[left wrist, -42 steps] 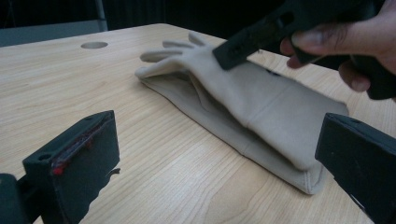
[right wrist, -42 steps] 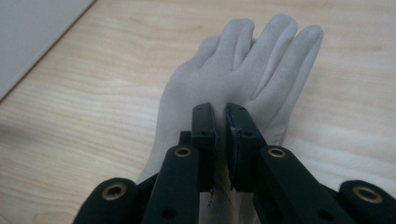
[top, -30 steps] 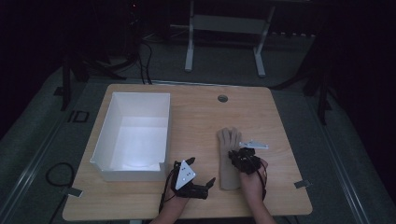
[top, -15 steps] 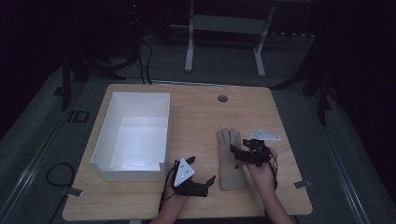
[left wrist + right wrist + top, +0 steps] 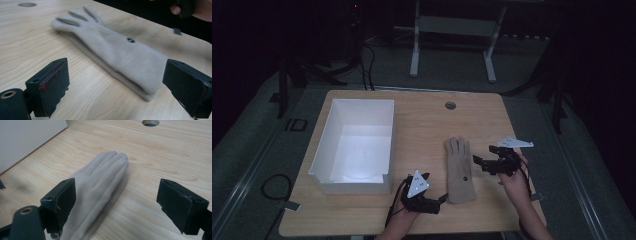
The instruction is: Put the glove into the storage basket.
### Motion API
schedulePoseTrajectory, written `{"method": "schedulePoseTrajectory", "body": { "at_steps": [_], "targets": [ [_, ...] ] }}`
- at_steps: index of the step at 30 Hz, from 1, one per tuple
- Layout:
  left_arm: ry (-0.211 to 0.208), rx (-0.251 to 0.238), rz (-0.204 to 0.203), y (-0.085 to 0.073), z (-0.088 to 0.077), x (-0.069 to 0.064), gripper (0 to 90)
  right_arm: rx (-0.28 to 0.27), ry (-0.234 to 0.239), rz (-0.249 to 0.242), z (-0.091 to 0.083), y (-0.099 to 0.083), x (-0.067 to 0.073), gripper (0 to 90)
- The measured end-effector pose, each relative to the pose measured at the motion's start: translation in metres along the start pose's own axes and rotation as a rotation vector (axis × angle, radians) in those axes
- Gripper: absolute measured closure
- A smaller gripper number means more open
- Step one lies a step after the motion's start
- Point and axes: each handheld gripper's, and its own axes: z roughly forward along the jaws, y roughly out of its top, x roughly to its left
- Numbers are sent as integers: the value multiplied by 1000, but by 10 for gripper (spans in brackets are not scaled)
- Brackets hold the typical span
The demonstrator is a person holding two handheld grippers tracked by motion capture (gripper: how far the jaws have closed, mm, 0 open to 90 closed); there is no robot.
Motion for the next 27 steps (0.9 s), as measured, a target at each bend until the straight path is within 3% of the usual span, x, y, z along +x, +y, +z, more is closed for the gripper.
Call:
{"method": "schedulePoseTrajectory", "body": {
  "at_steps": [4, 7, 11, 14, 19, 23, 27],
  "targets": [
    [-80, 19, 68, 4, 4, -4, 74, 37, 38, 27, -6, 2, -11, 121],
    [-132, 26, 92, 10, 9, -9, 78, 87, 68, 43, -2, 1, -12, 101],
    [-217, 51, 150, 19, 21, -20, 86, 87, 104, 69, 11, -2, -11, 167],
    [-252, 74, 177, 25, 33, -25, 132, 64, 138, 128, 21, 2, -15, 243],
    [-296, 143, 235, 31, 52, -29, 186, 73, 146, 162, 42, 10, -17, 291],
    [-339, 186, 253, 30, 60, -28, 287, 115, 136, 163, 63, 11, -19, 277],
    [-332, 243, 254, 25, 65, -24, 381, 163, 141, 197, 81, 8, -24, 271]
  ]
}}
